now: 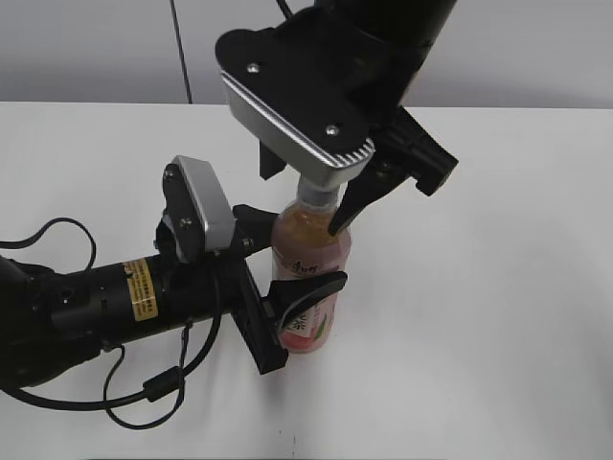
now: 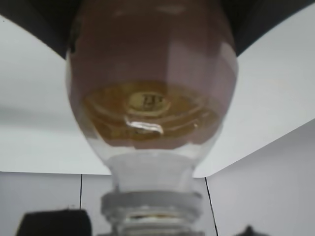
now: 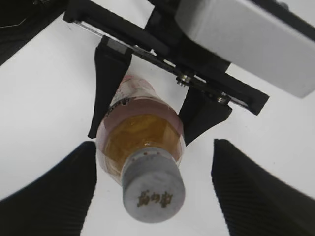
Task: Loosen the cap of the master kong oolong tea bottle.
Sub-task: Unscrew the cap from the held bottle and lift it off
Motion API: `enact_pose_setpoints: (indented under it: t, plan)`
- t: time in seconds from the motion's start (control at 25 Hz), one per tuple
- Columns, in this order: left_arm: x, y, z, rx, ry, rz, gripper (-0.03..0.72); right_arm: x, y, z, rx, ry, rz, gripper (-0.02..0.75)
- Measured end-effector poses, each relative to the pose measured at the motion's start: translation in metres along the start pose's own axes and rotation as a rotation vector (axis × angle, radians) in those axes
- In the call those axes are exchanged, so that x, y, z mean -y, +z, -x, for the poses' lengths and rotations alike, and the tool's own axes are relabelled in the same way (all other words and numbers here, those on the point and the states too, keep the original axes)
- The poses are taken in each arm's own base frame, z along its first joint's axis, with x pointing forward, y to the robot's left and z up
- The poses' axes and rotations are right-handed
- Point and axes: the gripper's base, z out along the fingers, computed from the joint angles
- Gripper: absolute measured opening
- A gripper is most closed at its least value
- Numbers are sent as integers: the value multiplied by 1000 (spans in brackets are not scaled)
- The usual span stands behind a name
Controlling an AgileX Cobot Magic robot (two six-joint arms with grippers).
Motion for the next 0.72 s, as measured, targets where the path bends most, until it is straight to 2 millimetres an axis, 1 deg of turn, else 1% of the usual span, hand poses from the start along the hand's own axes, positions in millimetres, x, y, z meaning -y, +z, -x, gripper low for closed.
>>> enact_pose_setpoints:
  t: [0.08,0.24,0.32,0.4,0.52,0.64,0.72]
  plan:
    - [0,0,0,0,0,0,437,0,0,1,7,51,-3,571]
    - [0,0,0,0,0,0,437,1,0,3,33,239,-12,578]
    - [0,0,0,0,0,0,437,5,0,2,30,382,-51,578]
    - [0,0,0,0,0,0,437,11,-2,0,32,591,-113,579]
    - [0,0,0,0,0,0,437,17,-8,-2,38,825,-163,582]
    - [0,0,0,0,0,0,437,18,-13,-2,48,1012,-170,585]
    - [0,0,0,0,0,0,437,16,-14,-1,41,1123,-140,585]
